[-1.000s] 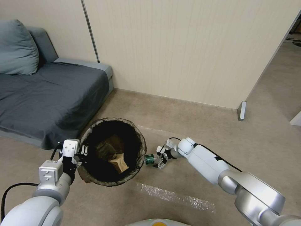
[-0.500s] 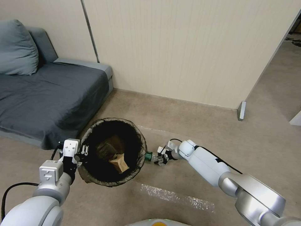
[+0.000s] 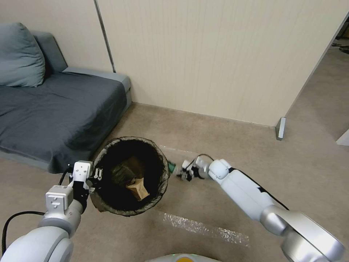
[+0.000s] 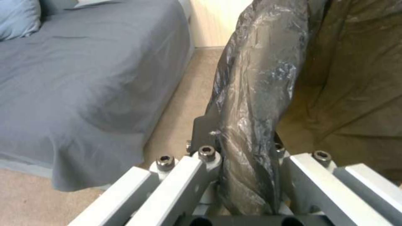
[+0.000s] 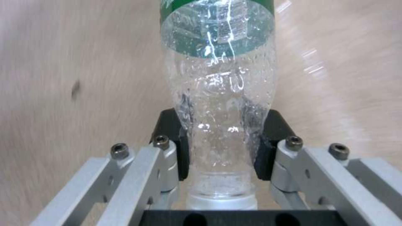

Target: Pick up the trash bin, then pick up the garbage from the floor and place it into the trash bin.

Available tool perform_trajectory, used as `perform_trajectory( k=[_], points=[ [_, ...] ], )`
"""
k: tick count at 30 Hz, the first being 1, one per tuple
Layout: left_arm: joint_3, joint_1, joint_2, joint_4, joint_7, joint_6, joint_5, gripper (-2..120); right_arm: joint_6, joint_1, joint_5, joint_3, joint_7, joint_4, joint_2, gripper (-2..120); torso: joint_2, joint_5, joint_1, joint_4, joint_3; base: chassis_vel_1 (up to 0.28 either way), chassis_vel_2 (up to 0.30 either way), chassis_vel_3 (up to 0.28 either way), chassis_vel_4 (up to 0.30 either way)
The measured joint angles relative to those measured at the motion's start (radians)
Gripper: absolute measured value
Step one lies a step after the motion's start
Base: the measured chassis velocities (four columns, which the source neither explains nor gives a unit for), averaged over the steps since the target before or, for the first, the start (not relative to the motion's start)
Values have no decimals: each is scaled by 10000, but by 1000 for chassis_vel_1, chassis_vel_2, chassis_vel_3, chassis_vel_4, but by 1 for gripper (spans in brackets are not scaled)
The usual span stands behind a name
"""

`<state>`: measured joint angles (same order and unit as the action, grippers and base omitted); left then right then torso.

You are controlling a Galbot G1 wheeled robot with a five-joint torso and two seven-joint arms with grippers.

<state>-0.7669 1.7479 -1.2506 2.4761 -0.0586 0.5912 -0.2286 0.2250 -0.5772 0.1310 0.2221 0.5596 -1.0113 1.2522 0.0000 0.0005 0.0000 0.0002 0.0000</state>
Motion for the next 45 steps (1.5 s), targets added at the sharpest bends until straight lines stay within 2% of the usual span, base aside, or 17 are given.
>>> perform_trajectory(
  k=[1, 2, 3, 5, 7, 9, 10, 13, 14, 18, 25, 31, 33, 35, 36, 38, 45],
  points=[
    [-1, 0, 18, 0, -1, 0, -26, 3, 366, -172, 517, -197, -279, -1044, -596, 25, 0, 1, 0, 3, 0, 0, 0, 0, 0],
    [-1, 0, 18, 0, -1, 0, -26, 3, 366, -172, 517, -197, -279, -1044, -596, 25, 0, 1, 0, 3, 0, 0, 0, 0, 0],
    [2, -6, 22, 0, -1, 0, -36, 3, 573, -277, 822, -341, -449, -1703, -1025, 25, 0, -2, 0, 0, -1, 0, 0, 0, 0],
    [44, -29, 12, -28, -3, -6, -55, 3, 1105, -604, 1688, -860, -846, -3495, -2150, 25, 0, 0, 0, -6, 0, 0, 0, 0, 0],
    [52, -33, 8, -41, -4, -8, -55, 3, 1220, -687, 1929, -995, -949, -3892, -2390, 25, 0, -1, 1, -8, 0, 0, 0, 0, 0],
    [95, -79, 13, -103, 1, -12, -89, 3, 1728, -1081, 3090, -1684, -1391, -5695, -3276, 25, 0, -4, 0, -5, -1, 0, 0, 0, 0],
    [95, -79, 13, -103, 1, -12, -89, 3, 1728, -1081, 3090, -1684, -1391, -5695, -3276, 25, 0, -4, 0, -5, -1, 0, 0, 0, 0],
    [129, -122, 76, -151, 0, -10, -213, 3, 1895, -1317, 3735, -2464, -1484, -7260, -3905, 25, 0, -4, -1, -2, -1, 0, 0, 0, 0],
    [129, -122, 76, -151, 0, -10, -213, 3, 1895, -1317, 3735, -2464, -1484, -7260, -3905, 25, 0, -4, -1, -2, -1, 0, 0, 0, 0],
    [158, -138, 123, -212, 0, 12, -285, 3, 2045, -1389, 4306, -2989, -1580, -8661, -4381, 25, 0, -6, 0, -2, -1, 0, 0, 0, 0],
    [209, -195, 267, -250, 0, 80, -375, 3, 2326, -1464, 4775, -3114, -1685, -10251, -4583, 25, 0, -5, -1, -3, -1, 0, 0, 0, 0],
    [230, -226, 364, -267, -9, 118, -421, 3, 2833, -1039, 5280, -2161, -2261, -11455, -4311, 25, 0, -8, -1, -1, -1, 0, 0, 0, 0],
    [236, -231, 372, -266, -9, 125, -427, 3, 2922, -932, 5368, -1908, -2402, -11584, -4219, 25, 0, -8, -1, -1, -1, 0, 0, 0, 0],
    [251, -242, 391, -248, -9, 150, -439, 3, 3184, -563, 5560, -1070, -2781, -11770, -3860, 25, 1, -7, -1, -2, -1, 0, 0, 0, 0],
    [251, -242, 391, -248, -9, 150, -439, 3, 3184, -563, 5560, -1070, -2781, -11770, -3860, 25, 1, -7, -1, -2, -1, 0, 0, 0, 0],
    [272, -243, 397, -229, -10, 170, -442, 3, 3375, -319, 5558, -381, -3049, -11729, -3556, 25, 0, -6, 0, 0, -1, 0, 0, 0, 0],
    [242, -217, 406, -189, -12, 184, -499, 3, 3689, -273, 5431, 250, -3237, -11588, -3332, 25, 0, -6, 0, -2, -1, 0, 0, 0, 0]
  ],
)
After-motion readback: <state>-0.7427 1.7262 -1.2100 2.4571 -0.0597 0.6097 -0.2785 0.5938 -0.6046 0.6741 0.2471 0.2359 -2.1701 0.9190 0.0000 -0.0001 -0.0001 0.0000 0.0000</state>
